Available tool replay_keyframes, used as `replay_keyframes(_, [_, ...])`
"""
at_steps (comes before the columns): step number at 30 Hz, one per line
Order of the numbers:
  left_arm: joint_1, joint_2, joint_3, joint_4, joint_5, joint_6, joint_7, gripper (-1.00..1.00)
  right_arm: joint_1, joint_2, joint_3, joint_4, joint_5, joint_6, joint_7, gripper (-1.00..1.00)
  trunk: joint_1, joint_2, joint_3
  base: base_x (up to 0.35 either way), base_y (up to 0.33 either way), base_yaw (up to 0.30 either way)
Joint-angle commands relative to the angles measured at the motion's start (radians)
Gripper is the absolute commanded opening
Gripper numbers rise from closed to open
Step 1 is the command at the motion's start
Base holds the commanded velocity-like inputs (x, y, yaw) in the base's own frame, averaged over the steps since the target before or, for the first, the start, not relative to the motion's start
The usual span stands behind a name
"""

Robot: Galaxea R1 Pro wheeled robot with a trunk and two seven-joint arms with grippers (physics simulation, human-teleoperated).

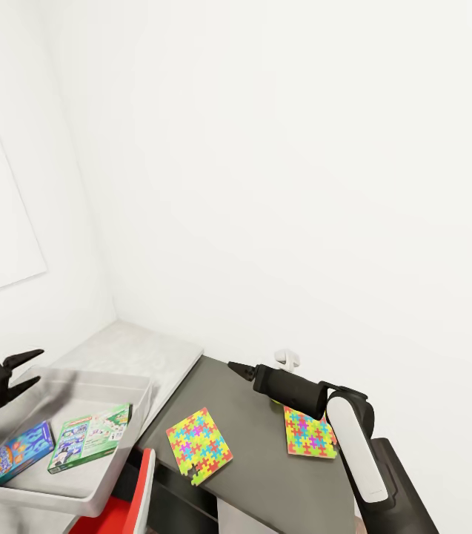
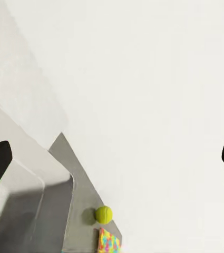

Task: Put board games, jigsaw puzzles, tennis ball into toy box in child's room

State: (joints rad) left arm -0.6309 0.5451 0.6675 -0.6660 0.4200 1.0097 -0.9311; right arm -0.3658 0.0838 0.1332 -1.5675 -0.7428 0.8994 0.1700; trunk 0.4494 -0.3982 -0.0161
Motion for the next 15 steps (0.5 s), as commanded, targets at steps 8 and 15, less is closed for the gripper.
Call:
replay_keyframes(8, [0.0,0.0,-0.128,-0.132,-0.006,-0.003,-0.172,1.0,-0.001,0.002,-0.001,0.0,0.008,0.004,0.007,1.0,0.001,-0.002,-0.002,0.0,0.0,0.0])
replay_keyframes(15, [0.0,0.0,-0.236,-0.226,-0.007,-0.01,-0.273,1.0,-0.001,0.002,0.002,0.0,0.008,-0.025,0.007,1.0,0.001,-0.002,-0.002,0.0,0.0,0.0])
